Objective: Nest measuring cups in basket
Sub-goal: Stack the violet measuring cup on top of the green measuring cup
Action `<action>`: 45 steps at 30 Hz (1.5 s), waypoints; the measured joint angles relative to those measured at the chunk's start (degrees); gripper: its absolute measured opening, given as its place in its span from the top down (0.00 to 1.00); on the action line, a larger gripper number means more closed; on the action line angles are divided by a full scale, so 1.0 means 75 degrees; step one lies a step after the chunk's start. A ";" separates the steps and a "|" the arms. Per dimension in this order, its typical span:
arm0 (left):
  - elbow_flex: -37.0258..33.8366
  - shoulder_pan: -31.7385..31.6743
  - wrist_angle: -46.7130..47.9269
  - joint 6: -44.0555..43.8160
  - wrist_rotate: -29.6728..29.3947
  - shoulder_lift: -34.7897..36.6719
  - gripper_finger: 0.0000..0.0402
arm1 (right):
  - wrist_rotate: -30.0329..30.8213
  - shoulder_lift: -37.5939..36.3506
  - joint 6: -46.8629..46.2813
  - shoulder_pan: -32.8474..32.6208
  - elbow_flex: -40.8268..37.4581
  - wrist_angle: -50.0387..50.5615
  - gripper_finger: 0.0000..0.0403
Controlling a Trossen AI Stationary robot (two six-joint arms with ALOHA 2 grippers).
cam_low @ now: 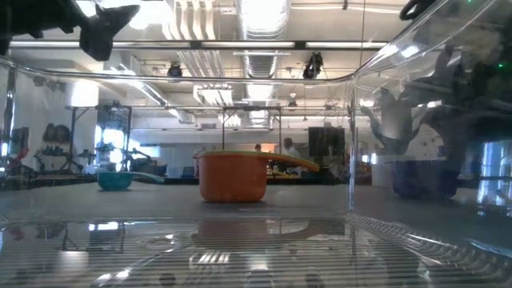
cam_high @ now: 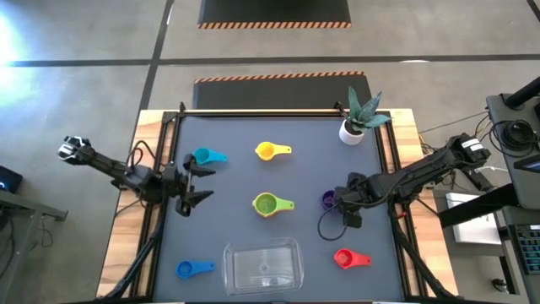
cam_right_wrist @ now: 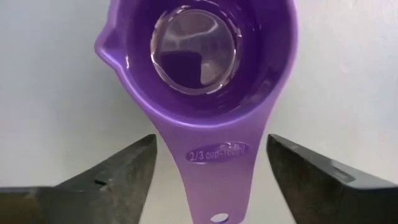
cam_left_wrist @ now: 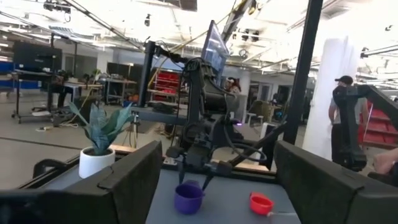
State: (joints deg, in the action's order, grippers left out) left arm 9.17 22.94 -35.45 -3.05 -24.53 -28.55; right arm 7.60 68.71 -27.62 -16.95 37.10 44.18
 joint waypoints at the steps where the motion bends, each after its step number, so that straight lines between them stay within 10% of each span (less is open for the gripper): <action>1: 0.0000 0.0000 -0.0010 0.0000 0.0000 -0.0027 0.28 | 0.0003 0.0000 0.0035 0.0000 0.0000 -0.0008 0.31; 10: 0.0000 0.0000 -0.0311 -0.0060 -0.0020 -0.0330 0.29 | 0.0003 0.0000 0.0283 0.0000 -0.0003 -0.0055 0.64; 28: 0.0087 -0.0009 -0.0797 -0.0035 -0.0475 -0.0934 0.29 | 0.0408 -0.0003 0.0433 0.0012 0.1676 -0.0352 0.97; 45: 0.0087 -0.0009 -0.0805 -0.0055 -0.0569 -0.1004 0.29 | 0.1602 -0.0003 0.1232 0.0012 0.2331 -0.0396 0.98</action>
State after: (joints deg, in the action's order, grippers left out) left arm 9.82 22.87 -41.50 -3.46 -28.80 -36.07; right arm 19.61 68.69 -18.38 -16.86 54.58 41.21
